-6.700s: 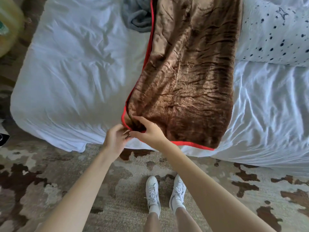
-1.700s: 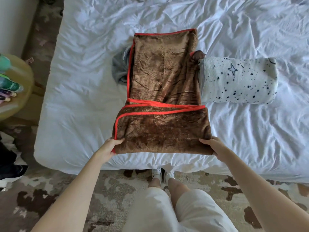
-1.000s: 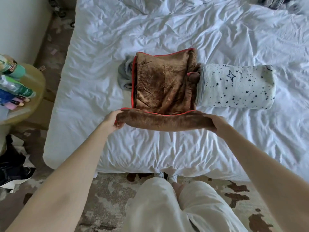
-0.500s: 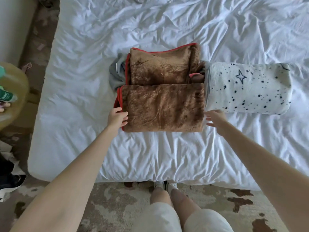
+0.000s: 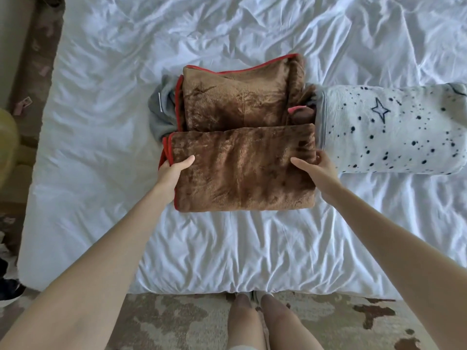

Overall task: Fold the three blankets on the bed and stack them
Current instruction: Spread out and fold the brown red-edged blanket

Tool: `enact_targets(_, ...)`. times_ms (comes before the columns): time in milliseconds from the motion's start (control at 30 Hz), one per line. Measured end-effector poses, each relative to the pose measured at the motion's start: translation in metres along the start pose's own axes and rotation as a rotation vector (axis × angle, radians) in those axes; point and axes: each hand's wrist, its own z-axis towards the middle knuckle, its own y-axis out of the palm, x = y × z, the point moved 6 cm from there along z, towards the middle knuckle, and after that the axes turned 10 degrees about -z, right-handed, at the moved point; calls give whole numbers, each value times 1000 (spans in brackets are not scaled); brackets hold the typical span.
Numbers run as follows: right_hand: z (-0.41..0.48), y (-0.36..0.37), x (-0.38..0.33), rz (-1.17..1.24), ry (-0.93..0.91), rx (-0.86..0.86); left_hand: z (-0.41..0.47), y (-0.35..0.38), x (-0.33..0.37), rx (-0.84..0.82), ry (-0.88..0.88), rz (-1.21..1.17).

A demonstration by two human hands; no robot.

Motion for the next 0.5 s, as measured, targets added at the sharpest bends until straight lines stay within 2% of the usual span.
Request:
enact_targets(133, 4, -10, -14, -38, -71, 68, -13, 8, 27, 70, 294, 81)
enact_targets(200, 5, -21, -19, -18, -102, 137, -16, 10, 33, 87, 353, 57)
enact_targets(367, -1, -28, 12, -76, -18, 276, -10, 6, 5, 119, 252, 89)
enact_targets(433, -2, -21, 33, -121, 81, 243, -2, 2, -13, 131, 142, 110)
enact_targets(500, -3, -8, 50, 11, 207, 129, 6, -1, -27, 168, 63, 129)
